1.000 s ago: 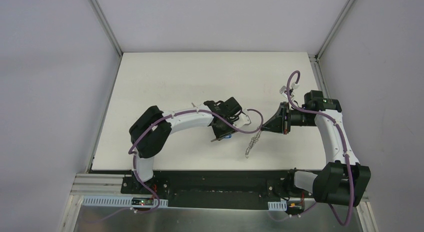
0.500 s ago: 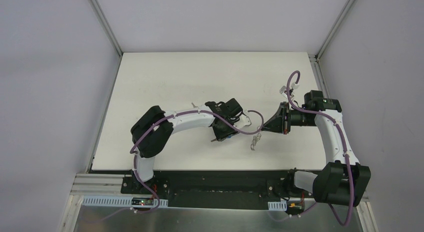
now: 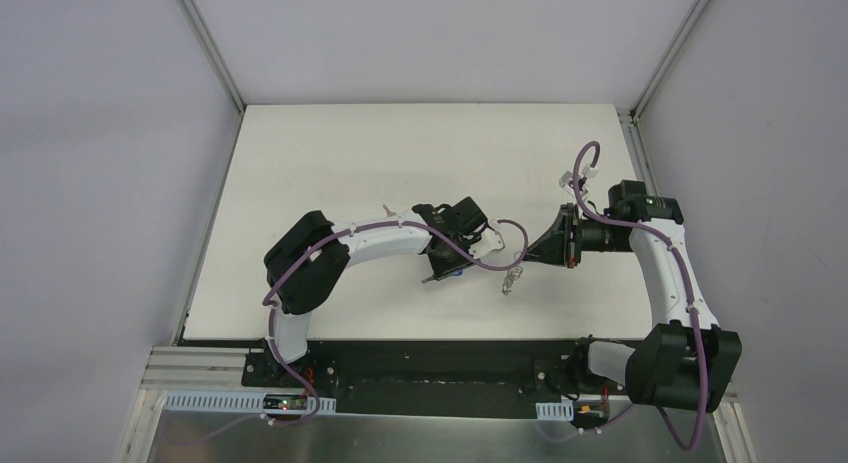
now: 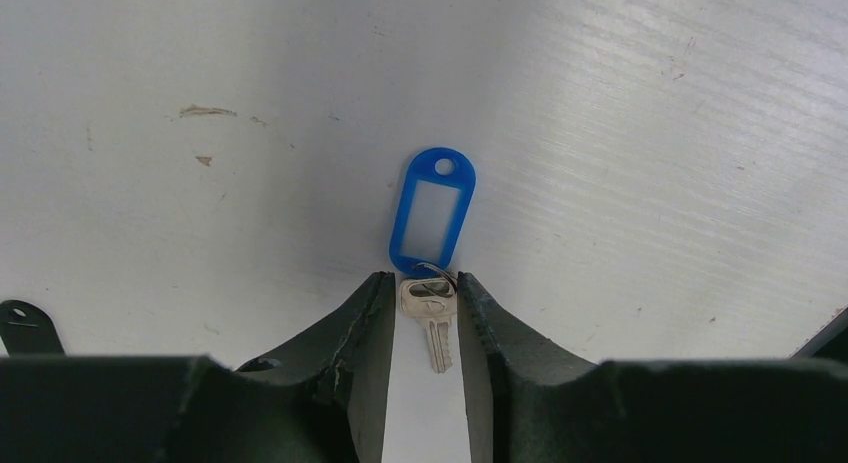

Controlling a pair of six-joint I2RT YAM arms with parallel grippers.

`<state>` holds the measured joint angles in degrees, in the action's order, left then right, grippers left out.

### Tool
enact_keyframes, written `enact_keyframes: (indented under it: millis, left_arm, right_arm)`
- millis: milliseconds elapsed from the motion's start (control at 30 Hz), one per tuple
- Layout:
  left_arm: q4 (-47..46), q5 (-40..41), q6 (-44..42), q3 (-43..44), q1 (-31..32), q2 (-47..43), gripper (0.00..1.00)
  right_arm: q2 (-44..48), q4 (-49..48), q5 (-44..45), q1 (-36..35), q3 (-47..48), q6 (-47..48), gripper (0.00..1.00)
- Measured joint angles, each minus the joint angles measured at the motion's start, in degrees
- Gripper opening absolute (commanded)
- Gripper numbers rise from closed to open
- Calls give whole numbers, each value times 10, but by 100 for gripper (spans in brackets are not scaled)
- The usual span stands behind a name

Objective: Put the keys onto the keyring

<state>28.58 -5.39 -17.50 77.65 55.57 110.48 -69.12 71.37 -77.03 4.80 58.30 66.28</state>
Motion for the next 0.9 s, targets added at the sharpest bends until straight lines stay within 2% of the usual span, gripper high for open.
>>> enact_keyframes:
  millis: [333, 900]
  left_arm:
    - [-2, 2, -1, 0, 0, 1, 23]
    - [-10, 33, -15, 0, 0, 1, 28]
  right_arm:
    - [0, 0, 2, 0, 0, 0, 0]
    - [0, 0, 2, 0, 0, 0, 0]
